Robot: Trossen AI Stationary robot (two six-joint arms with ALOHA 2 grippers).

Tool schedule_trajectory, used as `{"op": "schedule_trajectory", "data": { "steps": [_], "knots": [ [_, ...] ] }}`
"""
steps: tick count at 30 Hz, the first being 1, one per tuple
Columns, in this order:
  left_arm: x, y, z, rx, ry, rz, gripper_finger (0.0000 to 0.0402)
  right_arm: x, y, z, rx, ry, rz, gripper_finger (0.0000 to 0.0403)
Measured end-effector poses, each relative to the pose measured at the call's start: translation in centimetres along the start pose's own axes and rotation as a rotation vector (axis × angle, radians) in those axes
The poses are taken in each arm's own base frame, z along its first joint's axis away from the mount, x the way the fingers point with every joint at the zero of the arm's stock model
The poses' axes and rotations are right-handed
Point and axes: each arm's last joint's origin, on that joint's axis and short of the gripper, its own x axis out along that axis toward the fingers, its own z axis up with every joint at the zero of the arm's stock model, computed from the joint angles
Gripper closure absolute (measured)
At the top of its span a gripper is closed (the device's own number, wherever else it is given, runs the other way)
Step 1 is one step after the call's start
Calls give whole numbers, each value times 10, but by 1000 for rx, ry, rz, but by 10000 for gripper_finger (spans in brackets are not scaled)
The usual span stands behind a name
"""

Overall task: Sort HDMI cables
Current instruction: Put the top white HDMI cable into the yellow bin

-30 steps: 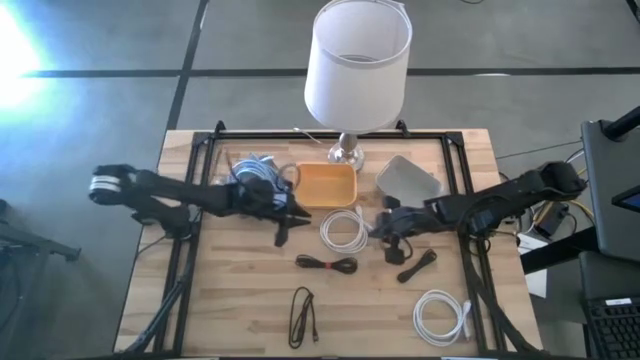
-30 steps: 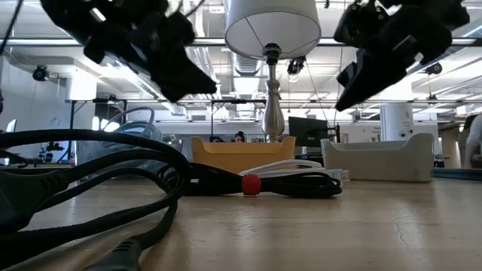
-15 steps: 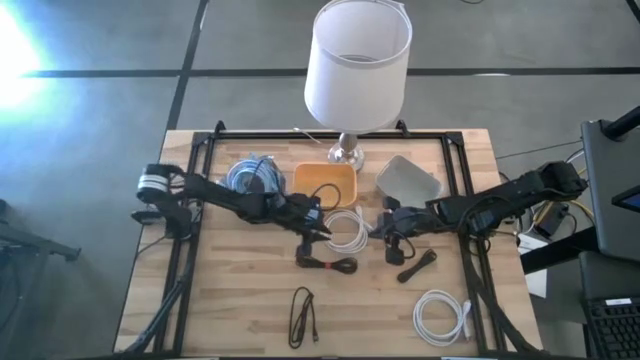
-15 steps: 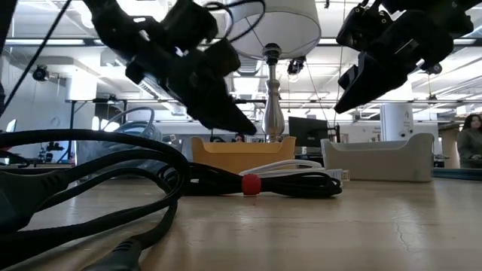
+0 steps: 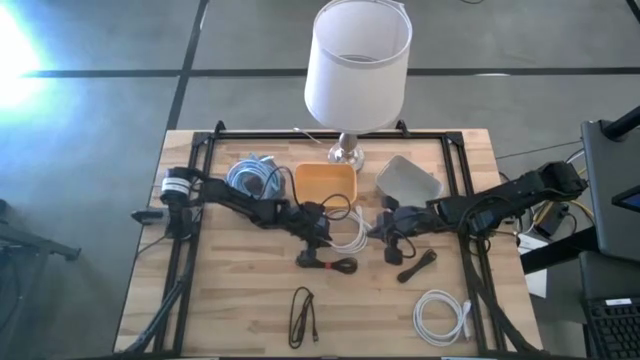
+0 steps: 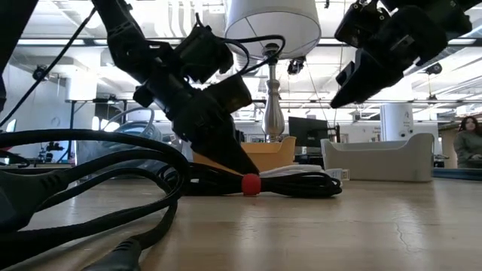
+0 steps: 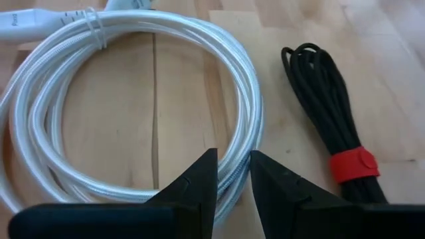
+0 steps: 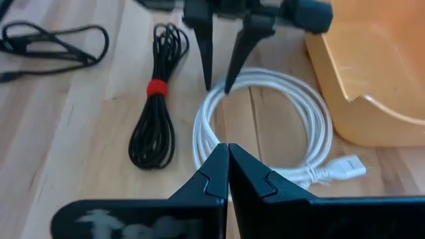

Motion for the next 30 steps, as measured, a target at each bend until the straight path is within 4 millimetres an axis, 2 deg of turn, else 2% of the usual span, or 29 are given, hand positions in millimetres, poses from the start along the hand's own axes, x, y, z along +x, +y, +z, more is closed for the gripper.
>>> {"op": "schedule_trajectory", "data": {
  "steps": [8,16,26,30],
  "knots": [
    [1,1,-2,-3,13,16,314,0,2,8,-59,-81,14,394],
    [1,1,-3,-10,19,-2,393,-1,3,15,-56,-152,26,394],
    [-4,-4,-1,-20,23,-59,399,-1,3,16,-3,-163,32,394],
    [-4,-5,0,-26,21,-67,380,-1,3,16,-1,-161,33,394]
  ]
}}
